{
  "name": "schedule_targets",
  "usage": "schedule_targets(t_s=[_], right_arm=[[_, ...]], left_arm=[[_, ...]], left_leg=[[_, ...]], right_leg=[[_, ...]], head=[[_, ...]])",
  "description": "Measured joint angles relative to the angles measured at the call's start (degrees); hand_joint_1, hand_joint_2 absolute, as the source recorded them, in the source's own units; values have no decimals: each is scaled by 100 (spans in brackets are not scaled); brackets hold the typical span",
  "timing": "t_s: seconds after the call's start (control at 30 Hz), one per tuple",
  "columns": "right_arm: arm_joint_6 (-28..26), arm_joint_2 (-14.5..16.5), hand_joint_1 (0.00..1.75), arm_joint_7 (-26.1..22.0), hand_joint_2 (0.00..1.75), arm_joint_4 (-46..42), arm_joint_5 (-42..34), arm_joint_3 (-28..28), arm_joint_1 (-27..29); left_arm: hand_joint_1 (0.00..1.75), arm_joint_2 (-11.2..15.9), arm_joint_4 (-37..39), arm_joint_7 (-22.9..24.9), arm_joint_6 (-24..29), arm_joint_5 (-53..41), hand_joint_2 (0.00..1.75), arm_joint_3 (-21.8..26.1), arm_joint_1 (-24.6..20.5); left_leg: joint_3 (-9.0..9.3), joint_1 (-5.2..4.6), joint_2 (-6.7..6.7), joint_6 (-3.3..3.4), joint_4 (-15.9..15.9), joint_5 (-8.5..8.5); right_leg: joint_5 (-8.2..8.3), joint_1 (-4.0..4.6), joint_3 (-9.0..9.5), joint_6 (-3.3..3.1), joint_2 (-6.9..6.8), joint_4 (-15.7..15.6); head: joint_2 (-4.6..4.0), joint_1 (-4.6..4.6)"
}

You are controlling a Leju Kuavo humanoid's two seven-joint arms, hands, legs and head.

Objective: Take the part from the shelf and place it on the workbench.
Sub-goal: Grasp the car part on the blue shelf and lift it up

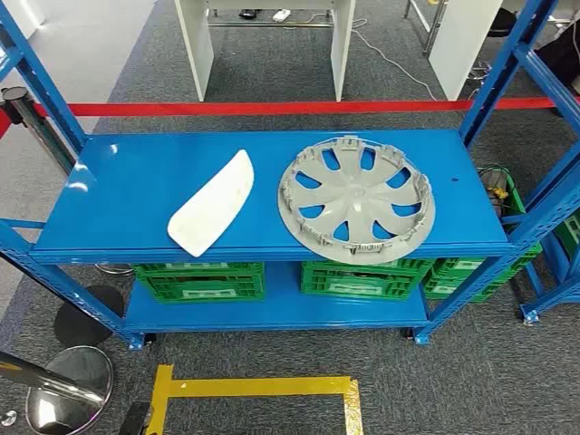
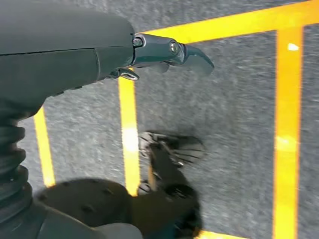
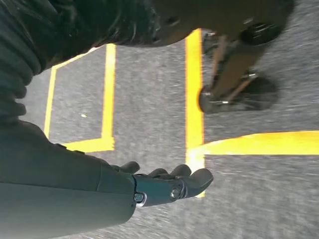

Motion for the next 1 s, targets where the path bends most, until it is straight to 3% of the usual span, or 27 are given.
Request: schedule_targets(t_s=[0.1, 0.17, 0.23, 0.47, 1.0], right_arm=[[-436, 120, 0, -426, 0, 196, -549, 548, -313], [-846, 207, 0, -866, 0, 348, -1085, 1124, -572], [-994, 278, 0, -1055, 0, 451, -1298, 1543, -745], [-1065, 367, 0, -1151, 0, 619, -1380, 2068, -907], [-1099, 405, 0, -1170, 0, 698, -1346, 2268, -990]], left_arm=[[0, -109, 188, -247, 625, 507, 0, -307, -298], [0, -199, 326, -501, 1348, 975, 87, -595, -547], [0, -265, 409, -614, 1729, 1128, 175, -804, -708], [0, -333, 544, -666, 1959, 1171, 175, -1125, -901], [0, -377, 555, -835, 1786, 1385, 175, -1126, -960]], left_leg=[[-18, 0, 0, -2, 0, 15], [-21, 0, 0, -2, 1, 21], [-16, 0, 0, -1, 1, 22], [-24, 0, -1, 0, 1, 19], [-25, 0, -1, 0, 1, 17]], right_leg=[[19, 1, -13, 1, 3, 2], [26, 1, -19, -1, 2, 3], [26, 1, -14, -1, 0, 3], [21, 0, -17, -6, 2, 5], [21, 1, -21, -6, 2, 4]], head=[[0, -2], [0, -2], [0, -2], [-1, -1], [-1, -1]])
